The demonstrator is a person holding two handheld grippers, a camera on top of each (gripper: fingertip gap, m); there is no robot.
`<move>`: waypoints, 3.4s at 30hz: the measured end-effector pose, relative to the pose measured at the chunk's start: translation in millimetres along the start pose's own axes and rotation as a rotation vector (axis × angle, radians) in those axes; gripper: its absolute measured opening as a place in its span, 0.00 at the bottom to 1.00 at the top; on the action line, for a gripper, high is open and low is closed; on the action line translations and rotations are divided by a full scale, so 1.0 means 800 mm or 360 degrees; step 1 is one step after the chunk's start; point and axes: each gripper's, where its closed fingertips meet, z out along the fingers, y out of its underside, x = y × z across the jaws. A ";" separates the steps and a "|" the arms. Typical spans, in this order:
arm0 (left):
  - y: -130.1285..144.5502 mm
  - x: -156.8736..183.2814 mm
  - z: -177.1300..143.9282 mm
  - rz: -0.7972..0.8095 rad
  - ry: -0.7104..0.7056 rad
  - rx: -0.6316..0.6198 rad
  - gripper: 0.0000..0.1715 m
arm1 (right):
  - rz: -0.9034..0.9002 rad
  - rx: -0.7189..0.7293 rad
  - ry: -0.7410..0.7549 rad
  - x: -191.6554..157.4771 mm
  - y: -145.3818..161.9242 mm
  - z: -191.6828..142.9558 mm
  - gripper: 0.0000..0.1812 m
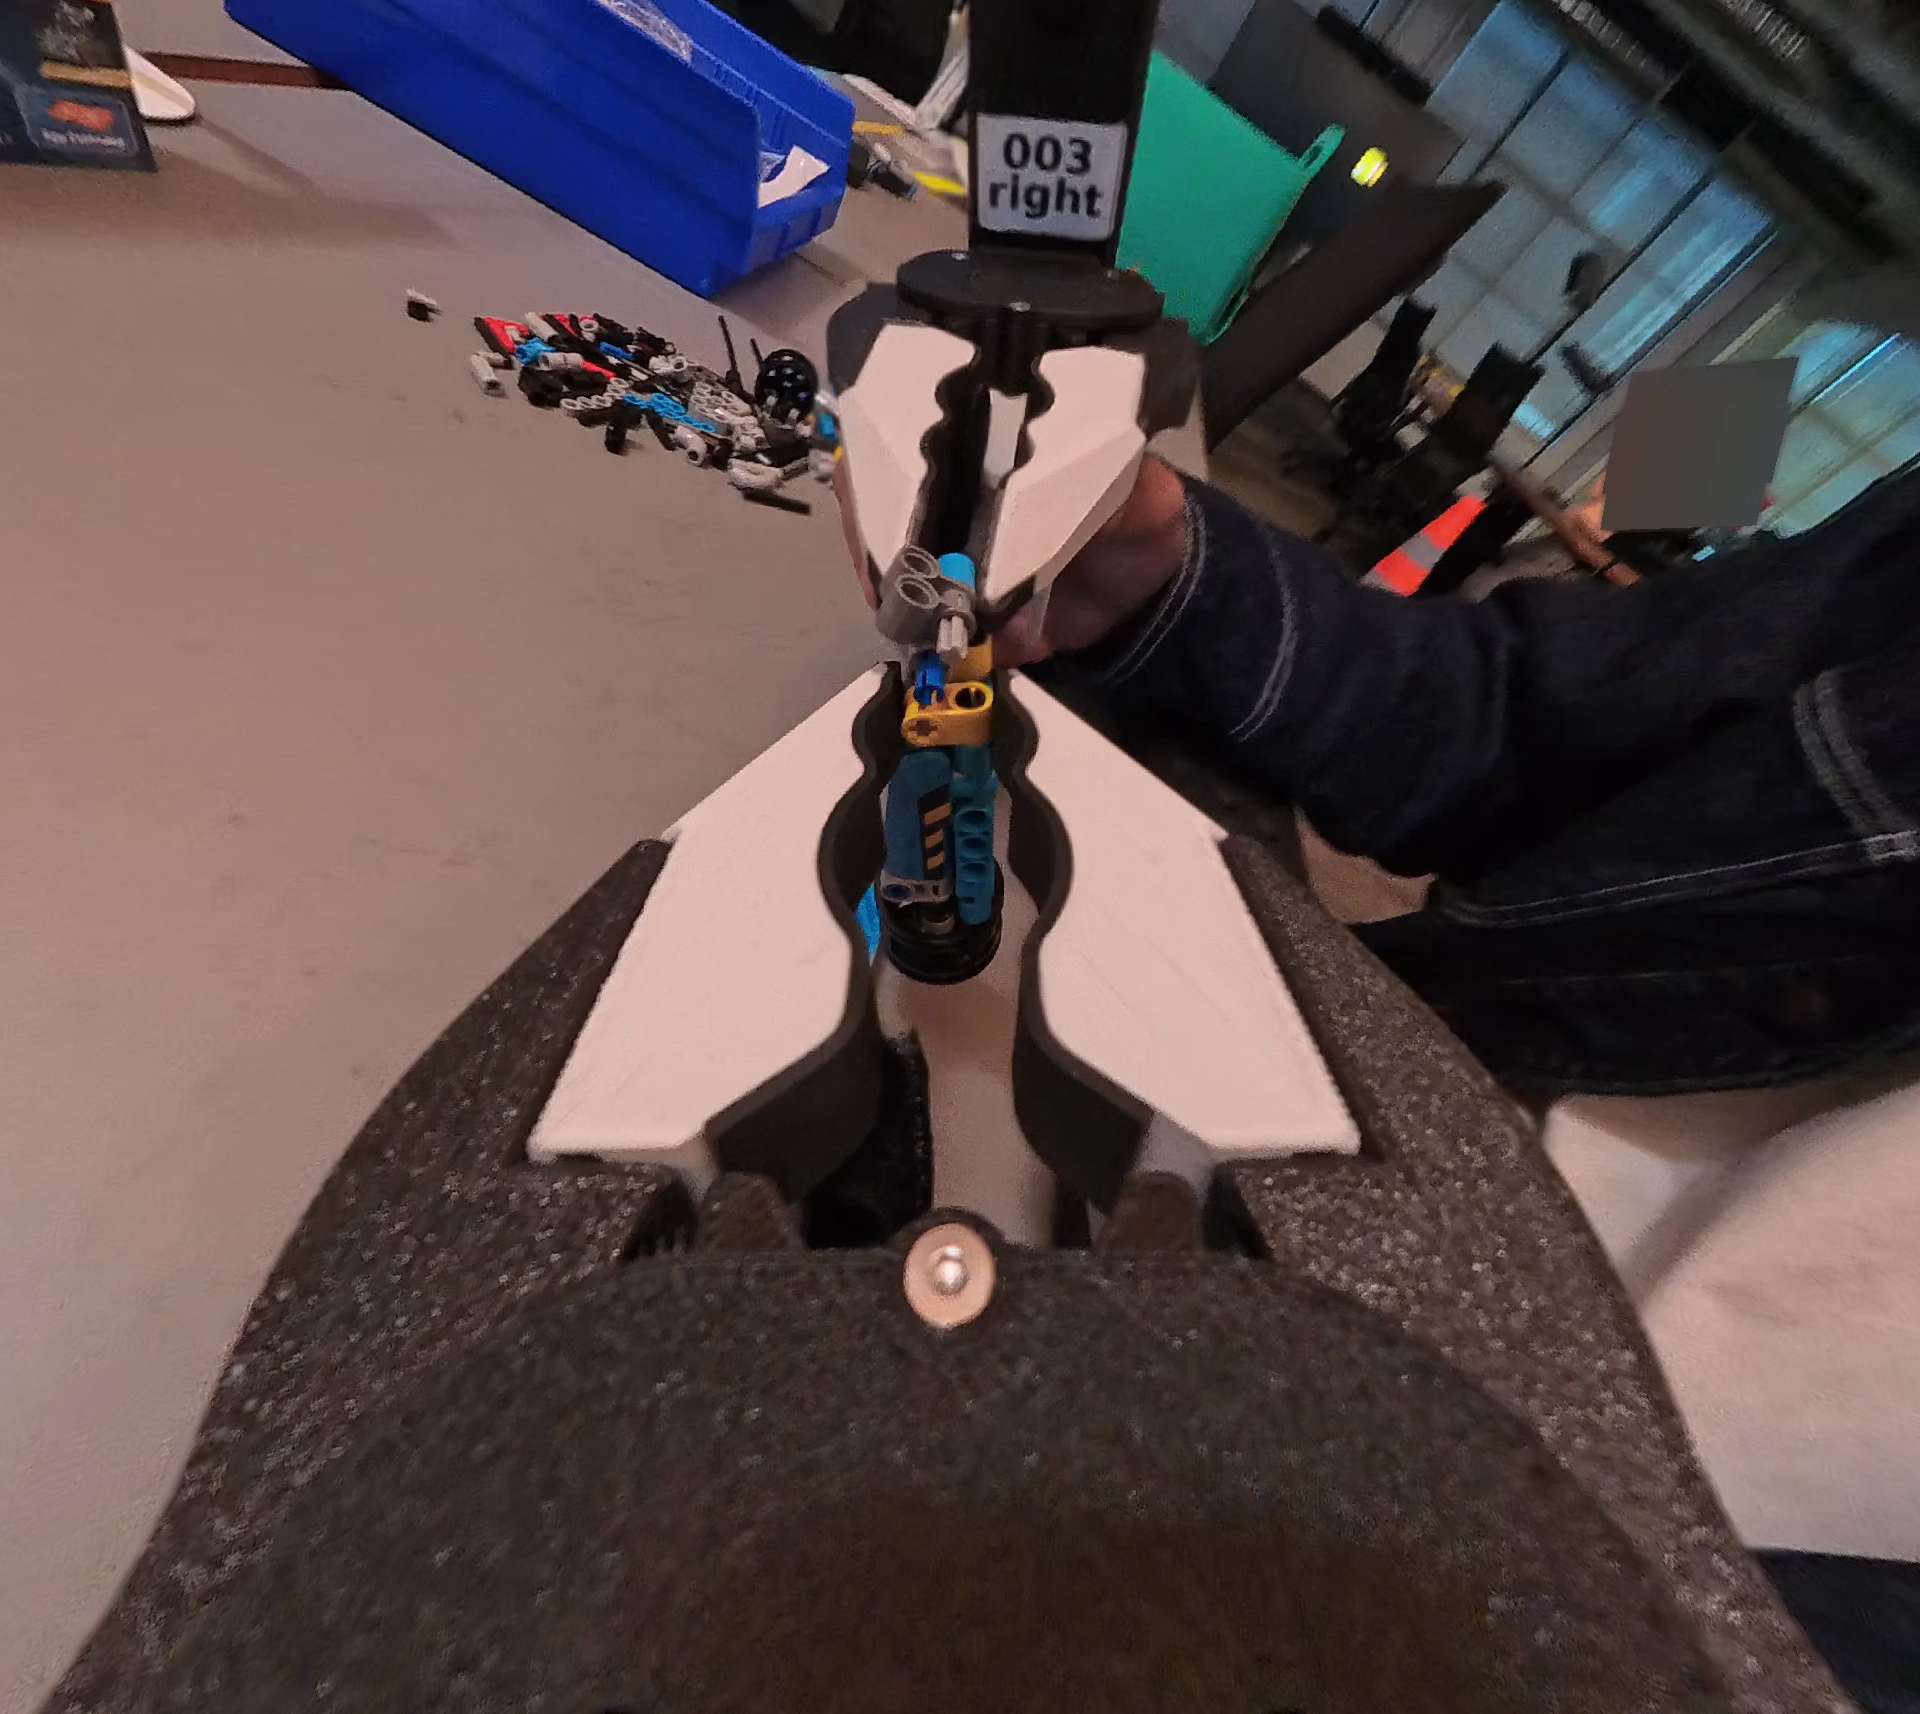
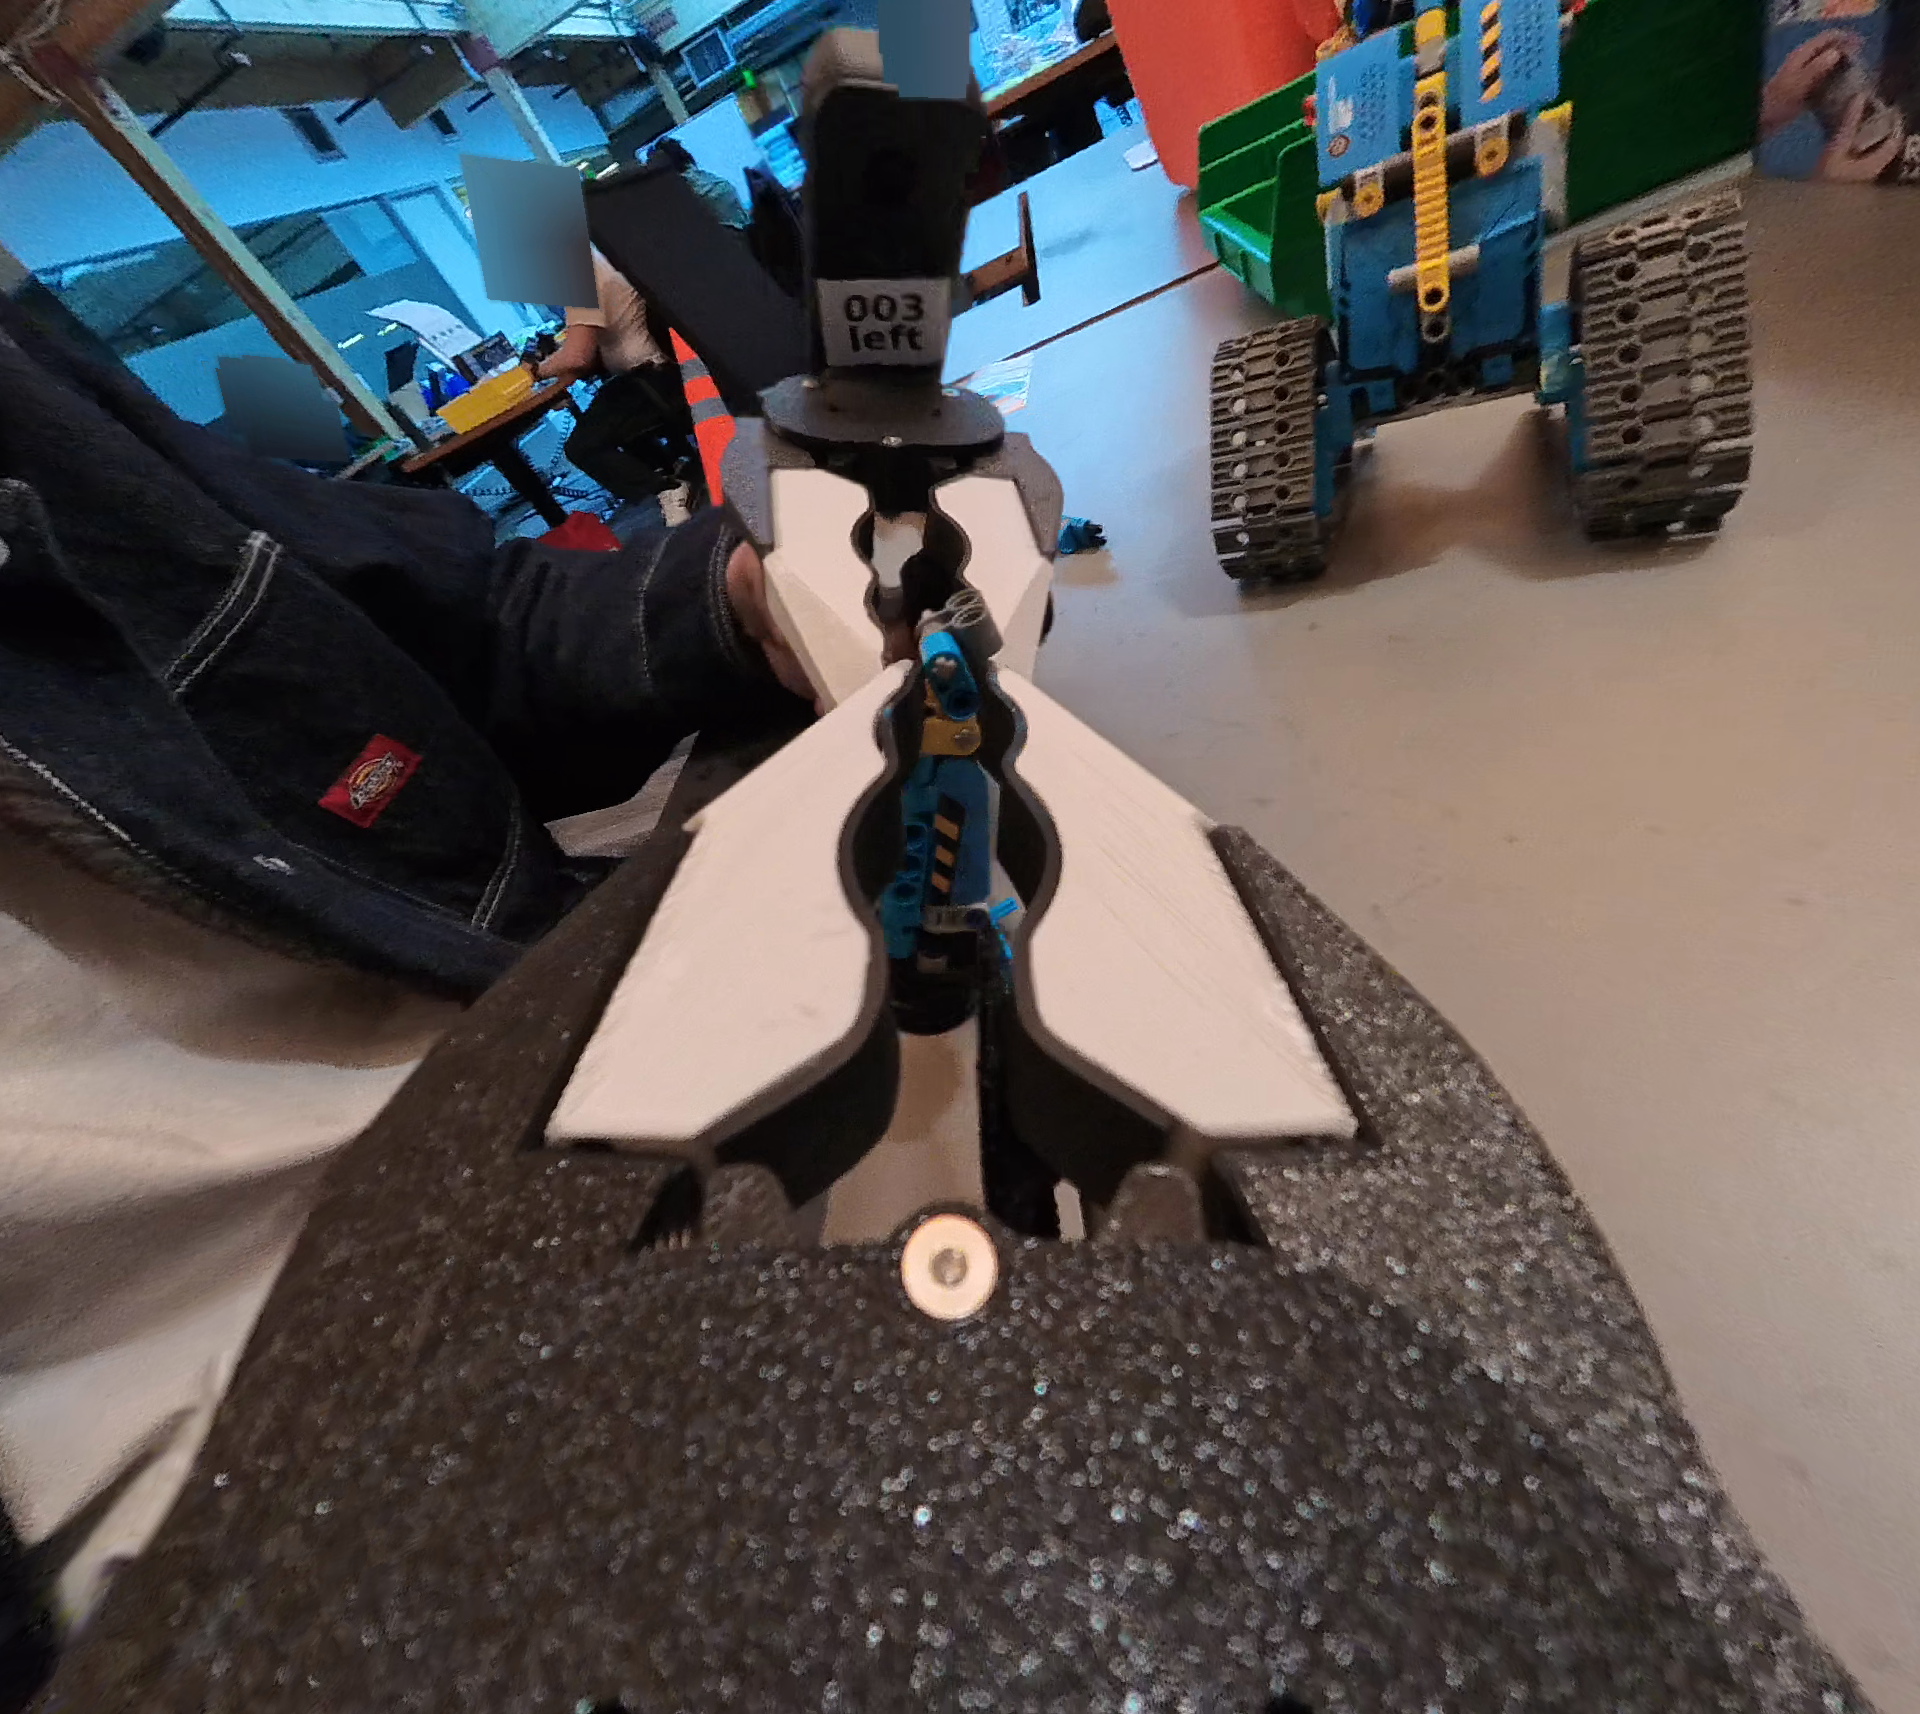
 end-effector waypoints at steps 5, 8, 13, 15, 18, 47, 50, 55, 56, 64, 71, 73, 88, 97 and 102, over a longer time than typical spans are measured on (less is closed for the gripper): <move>-0.014 0.010 -0.011 -0.0181 0.0151 0.0162 0.09 | -0.0143 0.0019 0.0056 -0.005 -0.007 -0.002 0.02; -0.018 0.010 -0.017 -0.0211 0.0170 0.0211 0.08 | -0.0135 0.0023 0.0051 -0.006 -0.008 -0.001 0.02; -0.019 0.006 -0.022 -0.0272 0.0172 0.0241 0.08 | -0.0104 0.0000 0.0024 -0.006 0.000 0.001 0.02; -0.015 0.002 -0.020 -0.0202 0.0106 0.0199 0.08 | -0.0076 -0.0029 0.0016 -0.001 0.005 0.002 0.03; -0.004 -0.004 -0.014 -0.0021 -0.0037 0.0094 0.09 | -0.0084 -0.0094 0.0052 0.003 0.013 0.001 0.03; -0.053 0.027 -0.033 0.0035 0.0150 0.0472 0.08 | -0.0049 0.0263 -0.0006 -0.030 -0.034 0.011 0.02; -0.052 0.017 -0.036 -0.0056 0.0119 0.0478 0.07 | 0.0062 0.0269 -0.0015 -0.023 -0.033 0.013 0.01; -0.084 -0.038 -0.126 -0.0313 -0.0014 0.0915 0.07 | 0.0152 0.0698 0.0108 0.010 -0.075 -0.084 0.01; -0.081 -0.035 -0.127 -0.0262 -0.0028 0.0878 0.06 | 0.0067 0.0574 0.0171 0.011 -0.064 -0.082 0.02; -0.046 0.004 -0.050 0.0092 -0.0040 0.0423 0.08 | 0.0091 0.0463 0.0115 0.013 -0.055 -0.066 0.03; -0.040 0.014 -0.042 0.0369 -0.0146 0.0370 0.08 | 0.0005 0.0306 0.0093 0.003 -0.039 -0.044 0.03; -0.038 0.015 -0.041 0.0494 -0.0201 0.0356 0.08 | 0.0001 0.0319 0.0087 0.002 -0.041 -0.045 0.03; 0.072 -0.107 -0.036 0.1031 -0.1021 -0.0712 0.09 | 0.0209 0.0554 0.0354 0.047 -0.062 -0.096 0.03; 0.082 -0.109 -0.040 0.0444 -0.0834 -0.0648 0.09 | 0.0261 0.0447 0.0377 0.055 -0.046 -0.081 0.03; 0.089 -0.111 -0.038 0.0463 -0.0837 -0.0709 0.18 | 0.0352 0.0500 0.0283 0.052 -0.048 -0.083 0.03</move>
